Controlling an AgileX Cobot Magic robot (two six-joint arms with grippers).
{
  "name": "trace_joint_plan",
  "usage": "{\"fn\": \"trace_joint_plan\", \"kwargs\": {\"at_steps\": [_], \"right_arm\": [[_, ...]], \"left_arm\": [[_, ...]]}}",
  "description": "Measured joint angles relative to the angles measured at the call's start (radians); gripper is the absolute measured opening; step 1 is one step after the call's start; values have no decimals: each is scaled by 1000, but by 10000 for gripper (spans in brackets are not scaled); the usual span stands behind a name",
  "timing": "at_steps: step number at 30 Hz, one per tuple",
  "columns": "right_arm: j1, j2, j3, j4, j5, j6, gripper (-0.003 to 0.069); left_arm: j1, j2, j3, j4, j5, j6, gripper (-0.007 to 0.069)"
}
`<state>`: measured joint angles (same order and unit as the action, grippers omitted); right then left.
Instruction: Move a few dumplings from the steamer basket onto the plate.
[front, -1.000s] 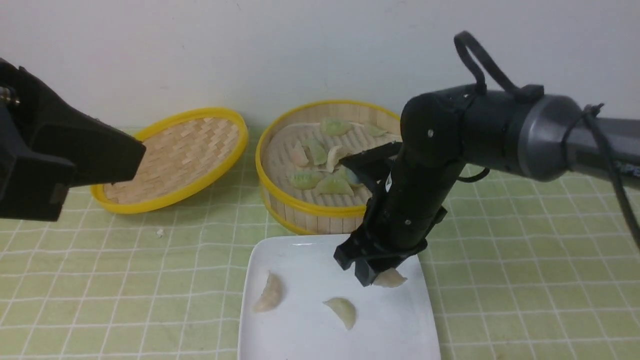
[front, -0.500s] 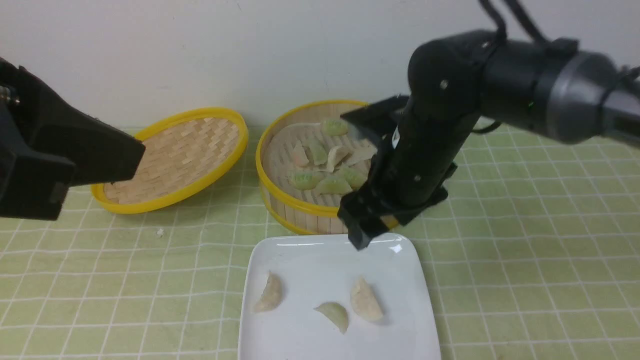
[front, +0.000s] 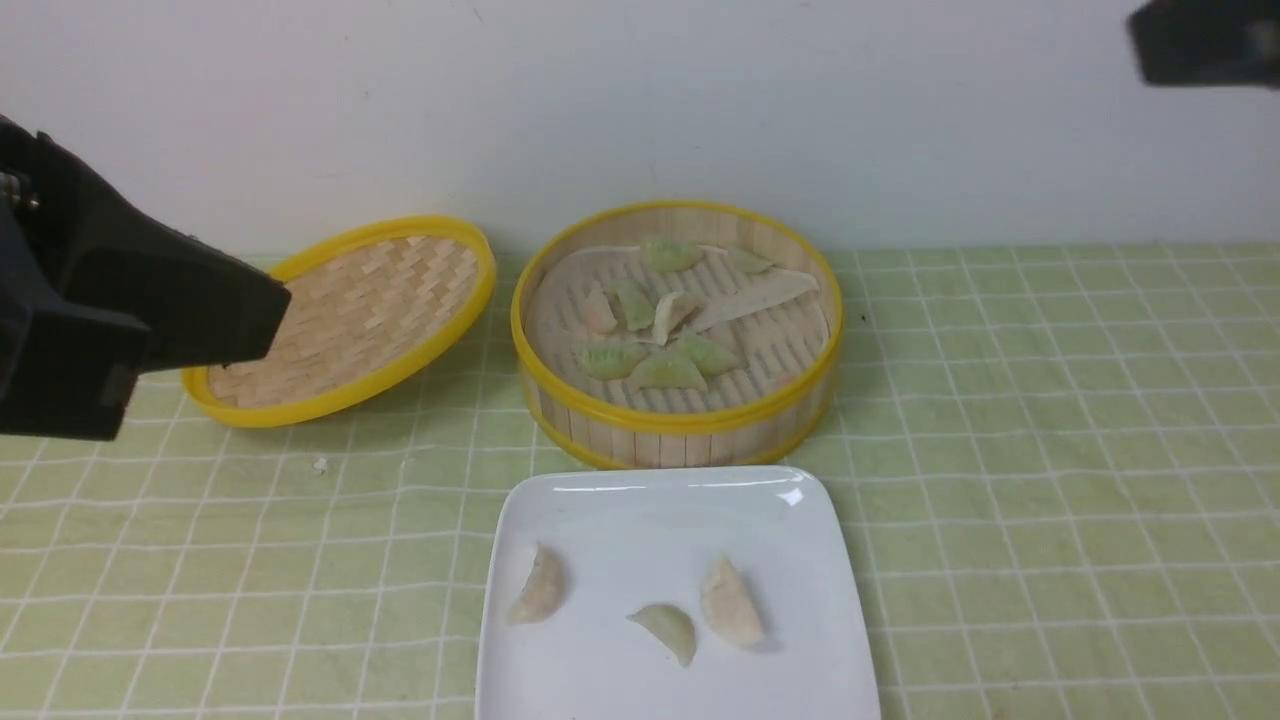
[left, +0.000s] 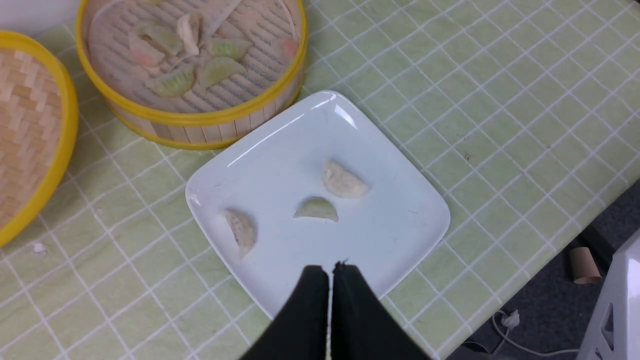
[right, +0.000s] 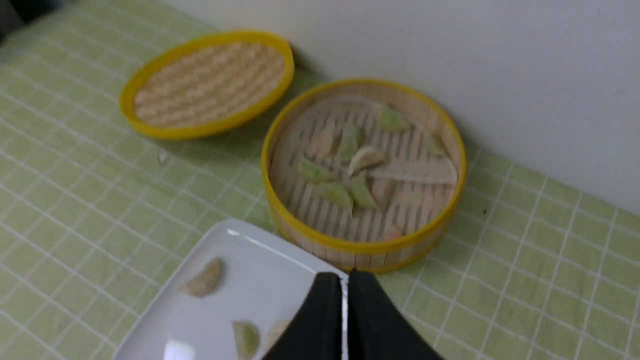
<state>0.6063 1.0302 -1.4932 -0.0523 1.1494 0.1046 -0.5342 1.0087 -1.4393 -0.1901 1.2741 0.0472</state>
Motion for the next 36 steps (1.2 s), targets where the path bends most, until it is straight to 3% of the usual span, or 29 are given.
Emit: {"fn": "trace_joint_plan", "kwargs": {"at_steps": [6, 15, 21, 30, 36], "right_arm": [[0, -344, 393, 0, -266, 12, -13], [0, -839, 975, 0, -683, 143, -15], [0, -987, 1098, 12, -780, 206, -15], [0, -1015, 1104, 19, -818, 211, -15], [0, -1016, 1104, 19, -816, 212, -15]], "left_arm": [[0, 0, 0, 0, -44, 24, -6], [0, 0, 0, -1, -82, 34, -6], [0, 0, 0, -1, -102, 34, -6], [0, -31, 28, -1, -115, 34, -6], [0, -203, 236, -2, -329, 37, -6]]}}
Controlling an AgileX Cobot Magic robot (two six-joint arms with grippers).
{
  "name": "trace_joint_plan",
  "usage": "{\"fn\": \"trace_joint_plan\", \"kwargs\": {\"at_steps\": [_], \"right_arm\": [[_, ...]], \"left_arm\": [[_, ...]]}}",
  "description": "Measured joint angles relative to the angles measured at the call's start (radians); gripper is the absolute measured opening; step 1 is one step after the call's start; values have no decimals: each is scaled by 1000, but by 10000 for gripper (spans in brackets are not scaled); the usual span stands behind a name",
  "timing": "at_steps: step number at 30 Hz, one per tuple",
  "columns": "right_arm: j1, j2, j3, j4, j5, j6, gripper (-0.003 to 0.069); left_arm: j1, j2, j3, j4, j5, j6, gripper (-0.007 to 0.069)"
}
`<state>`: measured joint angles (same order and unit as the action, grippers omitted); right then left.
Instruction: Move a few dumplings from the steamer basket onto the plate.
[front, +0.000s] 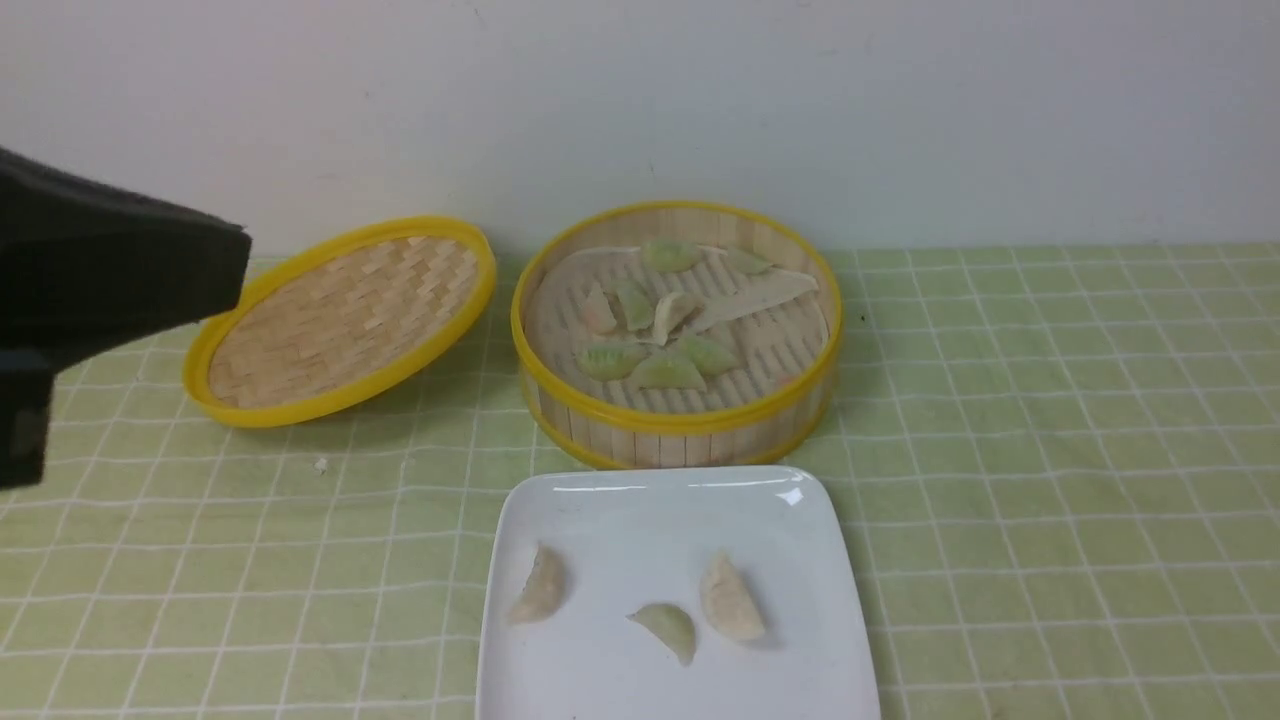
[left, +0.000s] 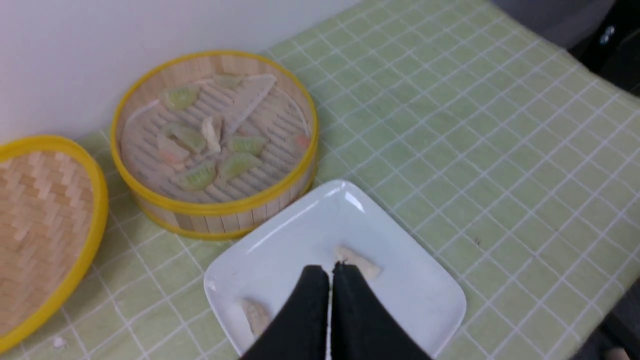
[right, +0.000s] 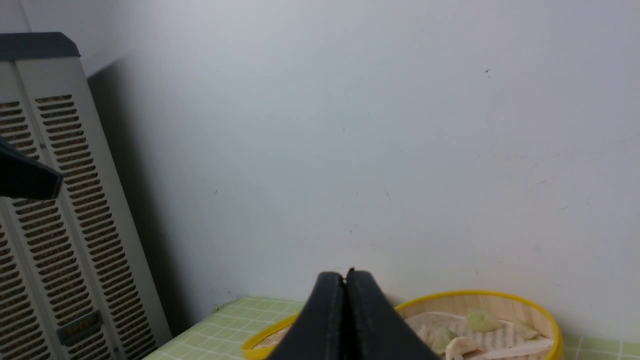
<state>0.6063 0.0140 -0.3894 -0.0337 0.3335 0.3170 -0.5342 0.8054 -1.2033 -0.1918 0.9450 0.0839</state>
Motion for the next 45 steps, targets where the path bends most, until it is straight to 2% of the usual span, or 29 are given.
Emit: {"fn": "trace_joint_plan", "kwargs": {"at_steps": [5, 7, 12, 22, 26, 31, 33, 41, 45], "right_arm": [[0, -1, 0, 0, 0, 0, -15], [0, -1, 0, 0, 0, 0, -15], [0, -1, 0, 0, 0, 0, -15], [0, -1, 0, 1, 1, 0, -15], [0, -1, 0, 1, 1, 0, -15], [0, -1, 0, 1, 1, 0, -15], [0, -1, 0, 1, 1, 0, -15], [0, -1, 0, 1, 1, 0, -15], [0, -1, 0, 1, 1, 0, -15]], "left_arm": [[0, -162, 202, -19, -199, 1, -6], [0, -215, 260, -39, -230, -6, -6], [0, -294, 331, -97, -243, -17, -6], [0, -310, 355, -102, -243, -11, -6], [0, -310, 356, -62, -247, 28, -6], [9, -333, 413, 58, -321, 35, -6], [33, -359, 456, 76, -356, 35, -6], [343, -627, 896, 87, -549, 35, -6], [421, -744, 1067, 88, -561, 35, -6]]}}
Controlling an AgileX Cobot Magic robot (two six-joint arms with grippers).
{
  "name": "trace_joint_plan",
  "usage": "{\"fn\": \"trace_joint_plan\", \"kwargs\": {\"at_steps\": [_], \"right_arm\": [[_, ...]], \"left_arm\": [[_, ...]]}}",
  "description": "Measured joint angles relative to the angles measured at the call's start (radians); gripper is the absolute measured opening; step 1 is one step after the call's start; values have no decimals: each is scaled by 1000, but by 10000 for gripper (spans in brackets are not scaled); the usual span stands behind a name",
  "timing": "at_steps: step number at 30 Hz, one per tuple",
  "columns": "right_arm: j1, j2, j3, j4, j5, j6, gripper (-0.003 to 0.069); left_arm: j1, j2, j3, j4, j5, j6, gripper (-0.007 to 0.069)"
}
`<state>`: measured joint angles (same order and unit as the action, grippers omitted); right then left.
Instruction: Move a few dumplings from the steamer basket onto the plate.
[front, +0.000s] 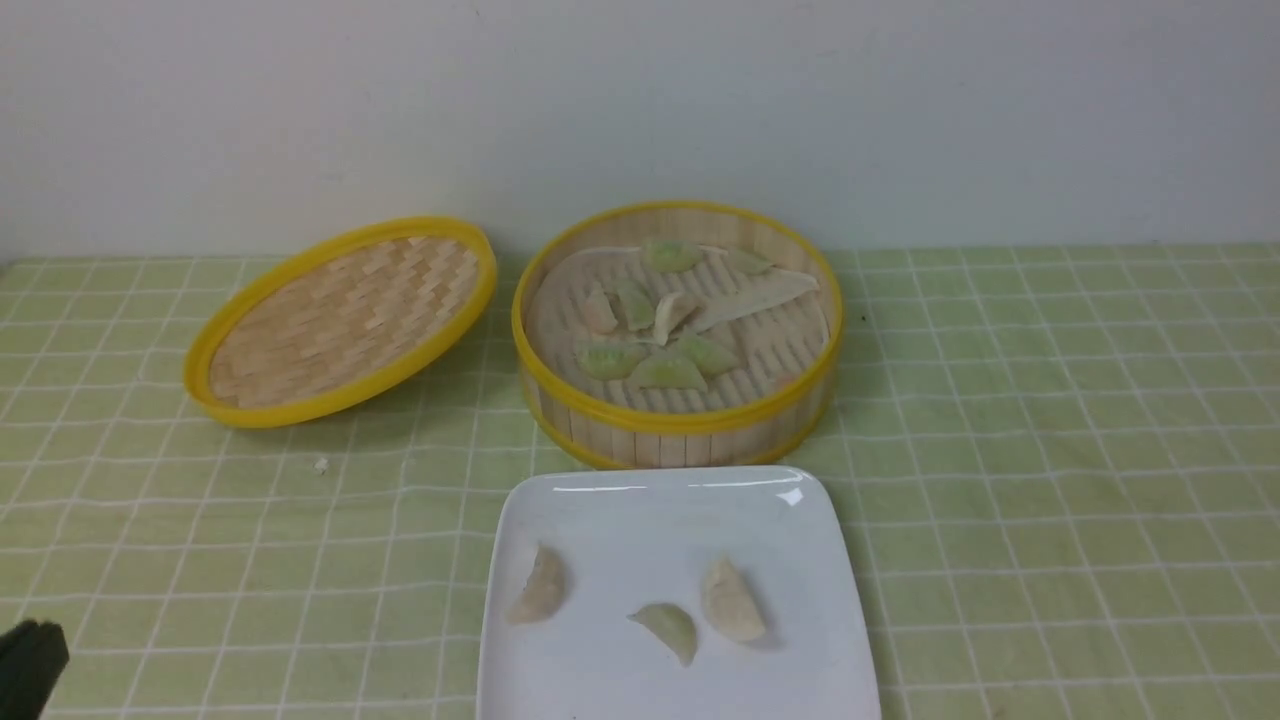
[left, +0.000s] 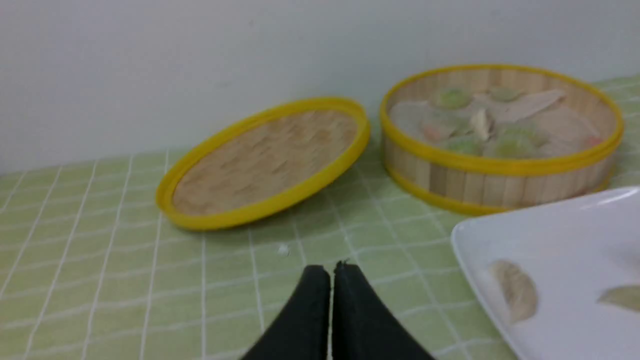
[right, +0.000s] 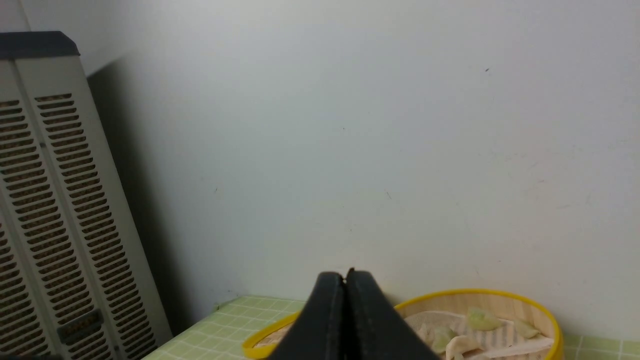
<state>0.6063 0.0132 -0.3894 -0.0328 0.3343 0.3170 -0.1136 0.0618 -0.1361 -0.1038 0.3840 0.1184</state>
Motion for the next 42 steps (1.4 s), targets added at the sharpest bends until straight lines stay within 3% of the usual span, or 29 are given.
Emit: {"fn": "trace_joint_plan", "kwargs": {"at_steps": [4, 42], "right_arm": [[0, 0, 0, 0, 1, 0, -15], [0, 0, 0, 0, 4, 1, -15]], "left_arm": [[60, -70, 155, 3, 9, 0, -6], [72, -72, 161, 5, 5, 1, -6]]}}
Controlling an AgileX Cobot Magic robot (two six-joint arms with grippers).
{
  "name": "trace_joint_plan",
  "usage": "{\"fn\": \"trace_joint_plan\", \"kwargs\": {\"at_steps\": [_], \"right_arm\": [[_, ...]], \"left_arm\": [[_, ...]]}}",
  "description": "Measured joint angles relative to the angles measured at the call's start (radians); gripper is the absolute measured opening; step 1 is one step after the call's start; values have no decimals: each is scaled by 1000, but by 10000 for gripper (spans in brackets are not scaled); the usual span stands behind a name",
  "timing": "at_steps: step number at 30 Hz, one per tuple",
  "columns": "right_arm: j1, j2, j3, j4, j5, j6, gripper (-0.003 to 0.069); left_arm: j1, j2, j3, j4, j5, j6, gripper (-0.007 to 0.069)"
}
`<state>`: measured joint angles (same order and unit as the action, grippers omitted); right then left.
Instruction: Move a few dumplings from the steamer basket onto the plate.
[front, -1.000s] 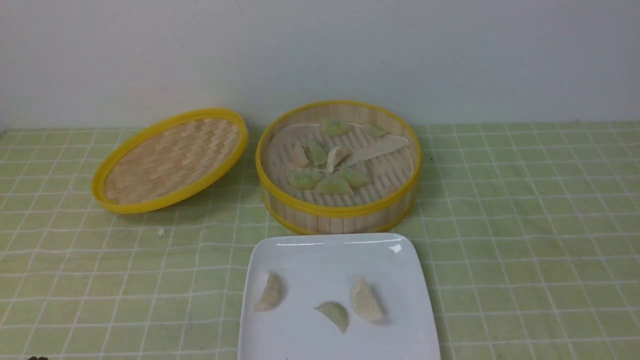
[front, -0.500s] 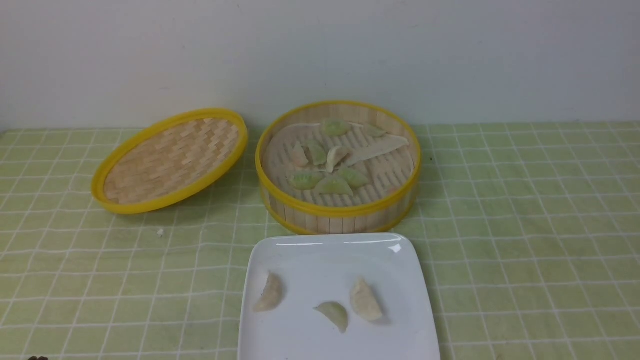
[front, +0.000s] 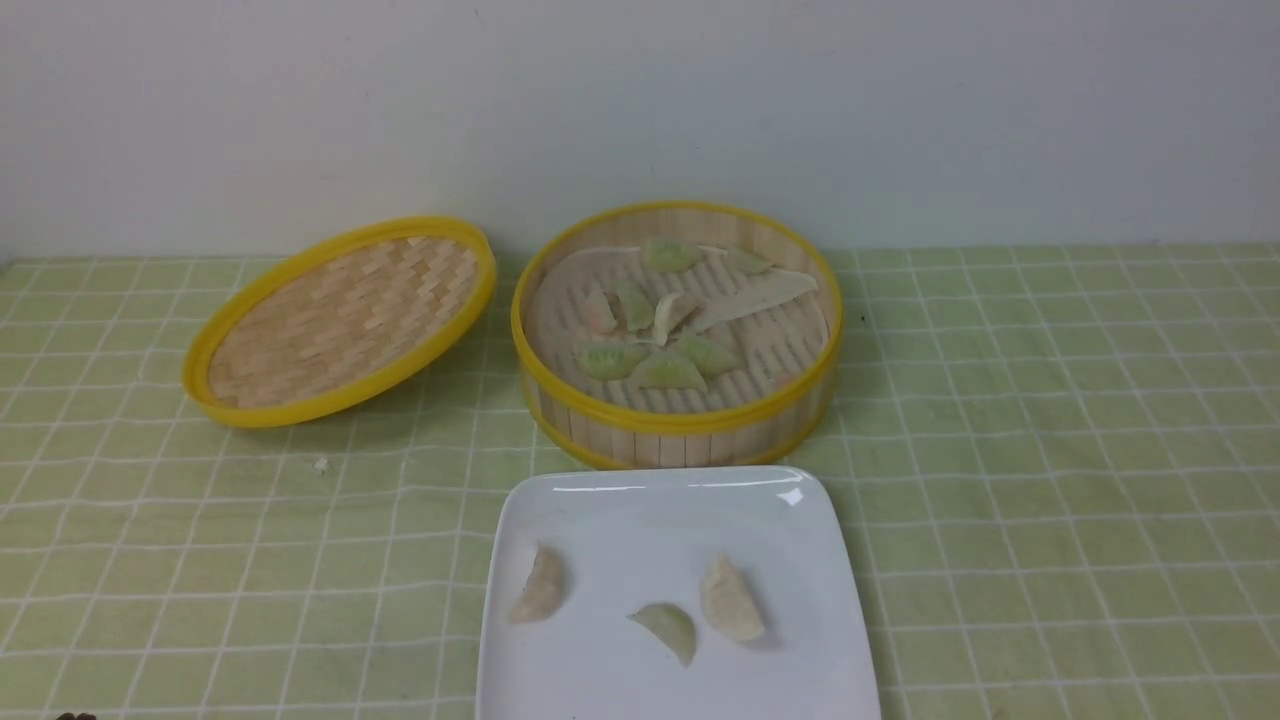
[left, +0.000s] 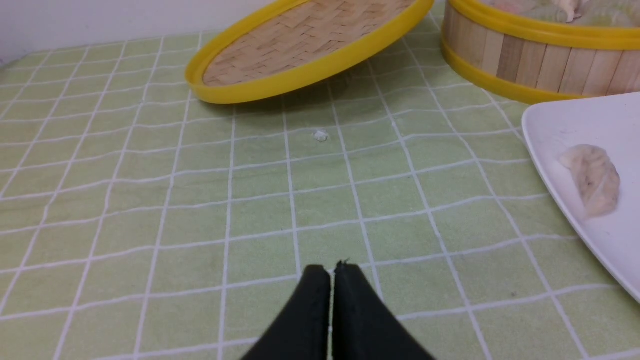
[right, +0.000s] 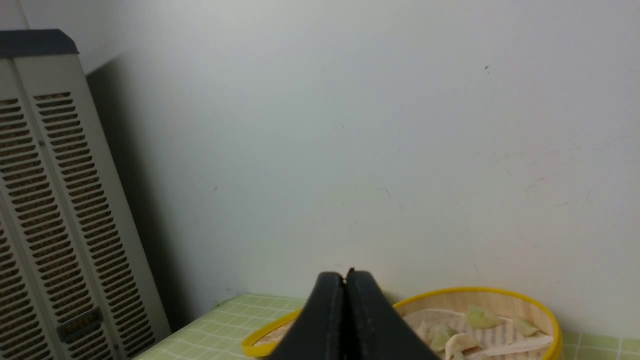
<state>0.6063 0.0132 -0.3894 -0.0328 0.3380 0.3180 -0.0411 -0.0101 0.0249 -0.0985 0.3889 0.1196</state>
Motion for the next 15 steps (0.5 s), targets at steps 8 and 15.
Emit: {"fn": "trace_joint_plan", "kwargs": {"at_steps": [8, 15], "right_arm": [[0, 0, 32, -18, 0, -123, -15], [0, -2, 113, -15, 0, -174, -15]], "left_arm": [[0, 0, 0, 0, 0, 0, -6], [0, 0, 0, 0, 0, 0, -6]]}}
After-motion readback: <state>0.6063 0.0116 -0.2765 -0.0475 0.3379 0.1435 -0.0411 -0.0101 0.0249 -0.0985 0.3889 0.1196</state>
